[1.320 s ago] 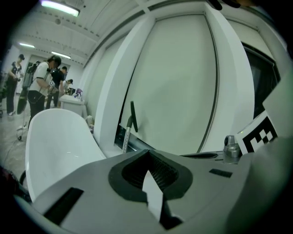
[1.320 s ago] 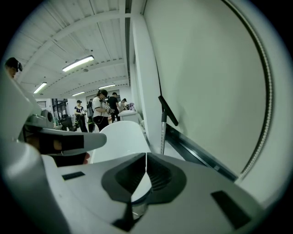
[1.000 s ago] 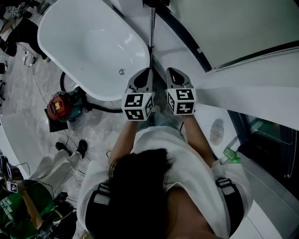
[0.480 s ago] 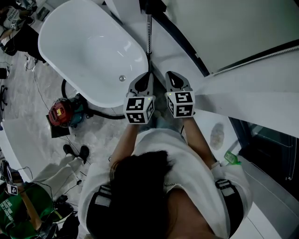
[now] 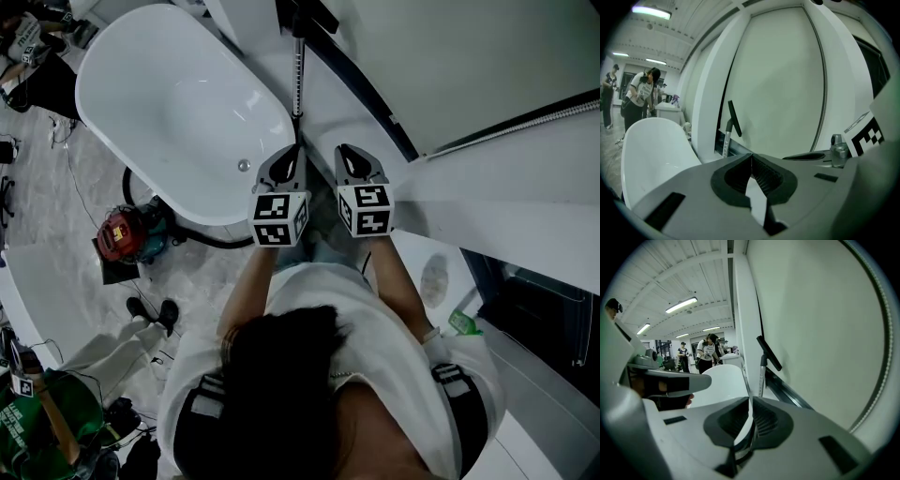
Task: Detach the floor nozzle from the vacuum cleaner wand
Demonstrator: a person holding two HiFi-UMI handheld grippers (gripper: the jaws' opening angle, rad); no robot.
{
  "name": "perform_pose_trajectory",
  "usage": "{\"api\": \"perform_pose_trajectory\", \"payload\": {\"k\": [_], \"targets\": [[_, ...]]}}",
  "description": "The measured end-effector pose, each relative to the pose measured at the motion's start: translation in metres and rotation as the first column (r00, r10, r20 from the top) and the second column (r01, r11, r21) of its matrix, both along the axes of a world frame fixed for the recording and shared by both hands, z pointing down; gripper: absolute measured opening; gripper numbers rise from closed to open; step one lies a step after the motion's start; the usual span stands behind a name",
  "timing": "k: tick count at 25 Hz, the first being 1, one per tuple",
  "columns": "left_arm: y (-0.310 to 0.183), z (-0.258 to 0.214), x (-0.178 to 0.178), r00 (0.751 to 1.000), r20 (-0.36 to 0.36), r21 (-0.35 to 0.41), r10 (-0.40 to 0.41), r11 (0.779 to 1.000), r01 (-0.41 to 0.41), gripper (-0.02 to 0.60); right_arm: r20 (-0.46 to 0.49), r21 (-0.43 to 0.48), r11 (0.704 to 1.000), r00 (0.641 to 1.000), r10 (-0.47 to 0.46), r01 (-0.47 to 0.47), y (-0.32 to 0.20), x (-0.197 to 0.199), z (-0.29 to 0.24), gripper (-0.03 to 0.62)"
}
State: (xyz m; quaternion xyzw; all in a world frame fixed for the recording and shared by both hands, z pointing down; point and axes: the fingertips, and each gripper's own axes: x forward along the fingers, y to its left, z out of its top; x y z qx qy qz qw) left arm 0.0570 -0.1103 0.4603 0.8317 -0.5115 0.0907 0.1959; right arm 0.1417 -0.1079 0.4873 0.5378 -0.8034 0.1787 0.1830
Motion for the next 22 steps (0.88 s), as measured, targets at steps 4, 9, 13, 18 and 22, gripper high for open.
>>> {"api": "perform_pose_trajectory", "payload": {"k": [4, 9, 13, 18, 22], "targets": [[-0.011, 0.0, 0.001, 1.0, 0.015, 0.01, 0.008, 1.0, -0.008, 0.003, -0.002, 0.001, 1.0, 1.0, 0.015, -0.015, -0.009, 0.008, 0.001, 0.018], [-0.024, 0.0, 0.006, 0.999, 0.037, 0.017, 0.03, 0.999, -0.031, 0.005, -0.021, 0.023, 0.999, 0.999, 0.031, -0.03, -0.019, 0.018, -0.006, 0.018], [-0.038, 0.003, 0.012, 0.996, 0.063, 0.019, 0.059, 0.998, -0.061, 0.005, -0.023, 0.038, 0.998, 0.998, 0.056, -0.055, -0.031, 0.026, -0.012, 0.019], [-0.063, 0.005, 0.014, 0.995, 0.067, 0.024, 0.079, 0.996, -0.081, 0.005, -0.032, 0.041, 0.996, 0.997, 0.075, -0.073, -0.055, 0.029, -0.014, 0.02], [-0.088, 0.003, 0.012, 0.995, 0.054, 0.031, 0.083, 0.996, -0.085, 0.005, -0.043, 0.052, 0.994, 0.994, 0.097, -0.094, -0.076, 0.028, -0.018, 0.02]]}}
